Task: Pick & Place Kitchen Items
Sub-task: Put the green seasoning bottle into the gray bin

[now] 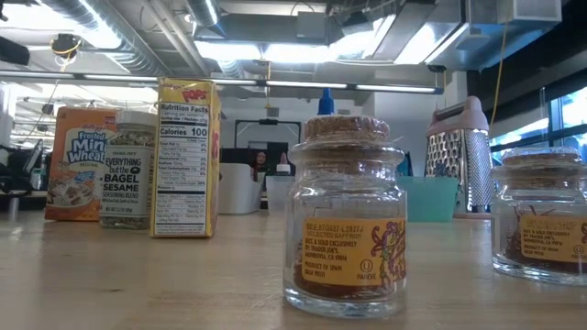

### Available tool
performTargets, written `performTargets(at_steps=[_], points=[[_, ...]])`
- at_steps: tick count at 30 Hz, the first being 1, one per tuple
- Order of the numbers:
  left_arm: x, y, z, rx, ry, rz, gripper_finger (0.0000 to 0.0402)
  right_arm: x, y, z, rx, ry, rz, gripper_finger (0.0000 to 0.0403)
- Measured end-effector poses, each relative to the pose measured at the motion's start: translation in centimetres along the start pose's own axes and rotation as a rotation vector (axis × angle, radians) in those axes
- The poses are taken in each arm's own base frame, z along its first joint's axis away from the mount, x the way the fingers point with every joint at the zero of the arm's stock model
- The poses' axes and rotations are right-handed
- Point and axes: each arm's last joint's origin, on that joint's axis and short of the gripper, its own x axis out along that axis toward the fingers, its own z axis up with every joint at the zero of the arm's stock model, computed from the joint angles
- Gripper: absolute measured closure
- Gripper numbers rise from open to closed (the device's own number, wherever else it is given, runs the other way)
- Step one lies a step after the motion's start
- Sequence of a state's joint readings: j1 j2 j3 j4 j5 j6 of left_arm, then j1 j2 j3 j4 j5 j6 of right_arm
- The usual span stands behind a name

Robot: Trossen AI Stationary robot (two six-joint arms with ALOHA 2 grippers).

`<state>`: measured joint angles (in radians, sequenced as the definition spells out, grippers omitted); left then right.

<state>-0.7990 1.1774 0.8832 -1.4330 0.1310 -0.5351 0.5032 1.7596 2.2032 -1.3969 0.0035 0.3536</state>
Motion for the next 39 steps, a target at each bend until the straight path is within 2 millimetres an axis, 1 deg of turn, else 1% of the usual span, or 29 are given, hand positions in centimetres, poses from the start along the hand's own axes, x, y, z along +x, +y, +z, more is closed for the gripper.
performTargets(at_steps=[4, 11, 15, 24, 28, 39], points=[[0.7, 0.1, -0.1, -0.003, 0.016, 0.009, 0.0103, 0.0, 0.0, 0.3, 0.004, -0.013, 0.035, 0.0179], [1.6, 0.1, 0.3, 0.007, -0.016, 0.005, 0.0103, 0.0, 0.0, 0.2, 0.003, -0.010, 0.035, 0.0179], [1.6, 0.2, 0.4, 0.000, -0.043, 0.044, 0.0103, 0.0, -0.1, 0.3, 0.005, -0.011, 0.034, 0.0179], [1.6, 0.2, 0.6, 0.046, -0.069, 0.065, 0.0104, 0.0, -0.4, 0.4, 0.012, -0.013, 0.028, 0.0179], [1.6, 0.1, 0.9, 0.068, -0.103, 0.055, 0.0103, 0.0, -0.4, 0.4, 0.013, -0.013, 0.028, 0.0179], [1.6, 0.0, 0.9, 0.065, -0.098, 0.049, 0.0107, 0.0, -0.4, 0.4, 0.012, -0.013, 0.028, 0.0179]])
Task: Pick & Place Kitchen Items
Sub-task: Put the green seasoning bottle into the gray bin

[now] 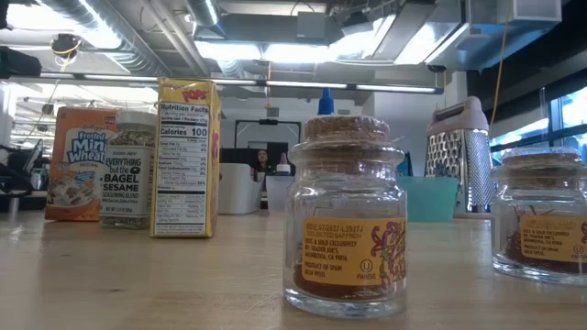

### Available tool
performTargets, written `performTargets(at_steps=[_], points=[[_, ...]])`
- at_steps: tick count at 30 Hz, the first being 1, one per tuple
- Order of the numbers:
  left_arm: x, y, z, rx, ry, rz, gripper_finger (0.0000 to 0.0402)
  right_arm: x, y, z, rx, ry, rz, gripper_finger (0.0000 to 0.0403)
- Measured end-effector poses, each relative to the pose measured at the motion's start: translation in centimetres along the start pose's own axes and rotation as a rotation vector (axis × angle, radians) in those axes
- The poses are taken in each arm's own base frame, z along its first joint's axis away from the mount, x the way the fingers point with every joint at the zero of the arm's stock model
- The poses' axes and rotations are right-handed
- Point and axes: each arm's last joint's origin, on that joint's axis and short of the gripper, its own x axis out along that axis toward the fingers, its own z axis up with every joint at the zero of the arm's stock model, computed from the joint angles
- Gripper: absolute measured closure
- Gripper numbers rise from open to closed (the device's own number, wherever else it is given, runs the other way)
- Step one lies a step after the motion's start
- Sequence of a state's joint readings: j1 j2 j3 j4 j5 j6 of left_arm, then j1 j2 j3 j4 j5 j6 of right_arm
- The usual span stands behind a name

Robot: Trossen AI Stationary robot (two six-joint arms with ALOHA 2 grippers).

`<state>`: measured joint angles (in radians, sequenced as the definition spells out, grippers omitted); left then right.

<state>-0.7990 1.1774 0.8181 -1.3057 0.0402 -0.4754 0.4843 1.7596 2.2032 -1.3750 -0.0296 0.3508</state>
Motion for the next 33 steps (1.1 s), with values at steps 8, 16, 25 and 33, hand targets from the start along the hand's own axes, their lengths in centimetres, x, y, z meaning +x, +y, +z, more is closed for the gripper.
performTargets(at_steps=[8, 16, 25, 33], points=[[0.0, 0.0, 0.0, -0.001, 0.005, -0.005, 0.0107, 0.0, 0.0, 0.0, 0.000, 0.000, 0.000, 0.0179], [0.0, 0.0, -0.1, -0.010, 0.012, -0.016, 0.0107, 0.0, 0.0, 0.0, 0.000, 0.000, 0.000, 0.0179], [1.0, 0.0, -0.1, -0.062, 0.030, -0.030, 0.0109, 0.0, 0.0, 0.0, -0.002, 0.000, 0.000, 0.0179], [2.1, 0.1, -0.4, -0.063, 0.058, -0.046, 0.0110, 0.0, 0.0, 0.0, -0.002, -0.002, 0.000, 0.0178]])
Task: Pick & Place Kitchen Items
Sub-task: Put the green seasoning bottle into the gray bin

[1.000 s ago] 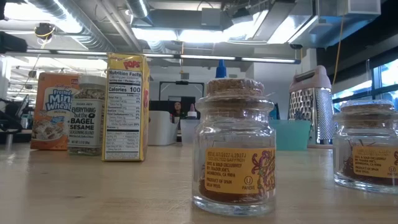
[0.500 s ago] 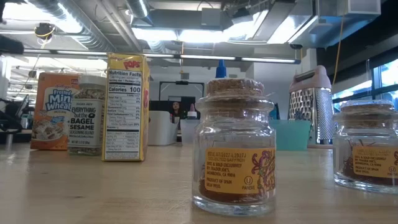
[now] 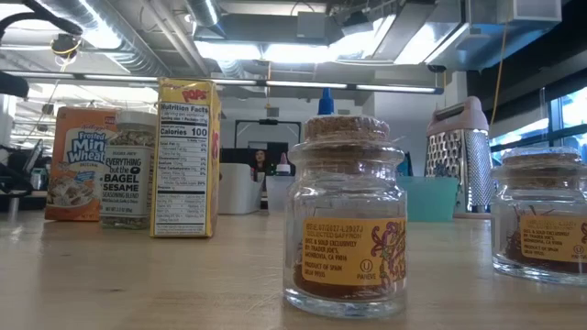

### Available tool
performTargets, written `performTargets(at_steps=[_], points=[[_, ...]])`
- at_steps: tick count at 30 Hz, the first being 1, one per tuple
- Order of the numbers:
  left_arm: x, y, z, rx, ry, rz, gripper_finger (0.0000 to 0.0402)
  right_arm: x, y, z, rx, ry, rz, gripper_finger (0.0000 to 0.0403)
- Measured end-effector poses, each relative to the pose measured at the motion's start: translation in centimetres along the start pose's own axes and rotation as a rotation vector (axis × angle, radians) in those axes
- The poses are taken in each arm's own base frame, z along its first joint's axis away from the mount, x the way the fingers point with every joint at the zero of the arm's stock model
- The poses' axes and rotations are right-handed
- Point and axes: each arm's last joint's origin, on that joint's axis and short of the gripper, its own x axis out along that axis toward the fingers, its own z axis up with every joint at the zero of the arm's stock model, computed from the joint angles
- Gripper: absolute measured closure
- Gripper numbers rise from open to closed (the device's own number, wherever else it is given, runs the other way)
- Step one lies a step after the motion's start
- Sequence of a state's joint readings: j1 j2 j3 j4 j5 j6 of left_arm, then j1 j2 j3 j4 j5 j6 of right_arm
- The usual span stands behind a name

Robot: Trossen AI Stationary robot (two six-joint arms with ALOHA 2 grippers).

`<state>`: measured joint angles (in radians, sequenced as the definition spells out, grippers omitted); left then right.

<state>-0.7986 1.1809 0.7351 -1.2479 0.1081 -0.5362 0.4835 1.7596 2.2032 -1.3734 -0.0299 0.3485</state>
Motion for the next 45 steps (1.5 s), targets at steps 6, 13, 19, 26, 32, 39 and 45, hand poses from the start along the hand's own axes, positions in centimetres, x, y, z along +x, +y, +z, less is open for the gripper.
performTargets(at_steps=[6, 13, 19, 26, 32, 39, 45], points=[[0.0, -0.1, 0.2, 0.018, -0.021, 0.002, 0.0110, 0.0, 0.0, 0.0, 0.000, -0.004, 0.001, 0.0178], [0.0, -0.1, 0.2, 0.028, -0.024, 0.001, 0.0141, 0.0, 0.0, 0.0, 0.002, -0.004, 0.001, 0.0178], [0.0, 0.0, 0.1, 0.027, -0.015, 0.006, 0.0193, 0.0, -0.3, 0.1, 0.010, -0.006, -0.004, 0.0178], [0.0, 0.0, 0.1, -0.073, -0.020, 0.001, 0.0196, 0.0, -0.4, 0.2, 0.009, -0.006, -0.006, 0.0178], [-0.3, -0.1, 0.3, -0.193, 0.015, -0.068, 0.0198, 0.0, -0.4, 0.2, 0.007, -0.005, -0.005, 0.0178], [-3.1, -0.2, 0.4, -0.219, 0.020, -0.109, 0.0200, 0.0, -0.4, 0.2, -0.036, -0.005, -0.006, 0.0179], [-7.1, 0.3, -0.9, -0.248, 0.103, -0.060, 0.0200, 0.1, -0.3, 0.1, -0.059, -0.004, -0.006, 0.0179]])
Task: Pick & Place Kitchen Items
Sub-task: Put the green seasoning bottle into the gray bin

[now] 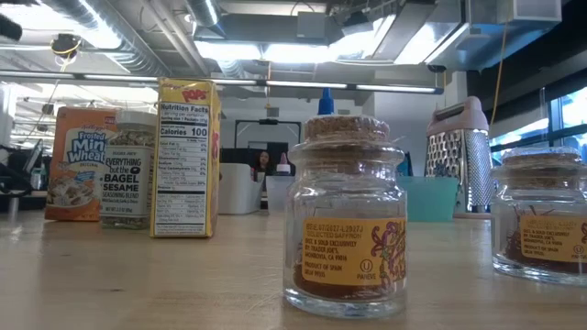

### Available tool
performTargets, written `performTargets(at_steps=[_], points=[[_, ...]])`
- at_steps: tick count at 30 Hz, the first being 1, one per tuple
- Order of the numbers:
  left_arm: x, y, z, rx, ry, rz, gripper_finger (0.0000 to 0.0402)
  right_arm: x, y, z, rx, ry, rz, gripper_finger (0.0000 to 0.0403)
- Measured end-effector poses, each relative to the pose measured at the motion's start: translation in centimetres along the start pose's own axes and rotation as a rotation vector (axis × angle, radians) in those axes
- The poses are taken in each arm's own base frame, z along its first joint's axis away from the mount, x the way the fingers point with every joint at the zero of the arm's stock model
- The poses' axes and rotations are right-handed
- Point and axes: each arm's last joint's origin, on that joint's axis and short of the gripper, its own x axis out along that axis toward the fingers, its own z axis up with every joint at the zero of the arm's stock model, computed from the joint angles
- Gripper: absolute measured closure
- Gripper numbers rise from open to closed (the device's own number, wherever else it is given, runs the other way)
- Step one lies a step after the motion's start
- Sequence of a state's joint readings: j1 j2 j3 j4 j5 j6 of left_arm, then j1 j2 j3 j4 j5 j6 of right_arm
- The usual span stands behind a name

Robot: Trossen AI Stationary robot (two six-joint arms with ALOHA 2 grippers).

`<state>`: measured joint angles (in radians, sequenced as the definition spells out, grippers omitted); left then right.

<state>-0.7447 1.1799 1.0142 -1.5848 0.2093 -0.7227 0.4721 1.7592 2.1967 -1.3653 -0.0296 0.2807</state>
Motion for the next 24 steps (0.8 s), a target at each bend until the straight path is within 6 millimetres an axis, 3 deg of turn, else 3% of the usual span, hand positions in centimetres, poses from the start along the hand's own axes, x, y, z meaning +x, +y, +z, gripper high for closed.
performTargets(at_steps=[4, 10, 17, 24], points=[[-1.9, -0.1, 0.0, 0.006, -0.091, -0.076, 0.0200, 0.6, 0.0, -0.2, -0.012, 0.016, -0.004, 0.0179], [-2.3, 0.8, 0.6, -0.062, -0.097, -0.079, 0.0200, 2.2, -0.1, -0.4, -0.013, 0.041, -0.009, 0.0179], [-2.7, 1.4, 0.9, -0.049, -0.101, -0.104, 0.0200, 2.5, 0.0, -0.2, -0.002, 0.022, 0.004, 0.0179], [-6.6, 1.7, 0.8, 0.015, -0.274, -0.136, 0.0200, 2.5, -0.1, 0.0, 0.002, -0.006, 0.002, 0.0179]])
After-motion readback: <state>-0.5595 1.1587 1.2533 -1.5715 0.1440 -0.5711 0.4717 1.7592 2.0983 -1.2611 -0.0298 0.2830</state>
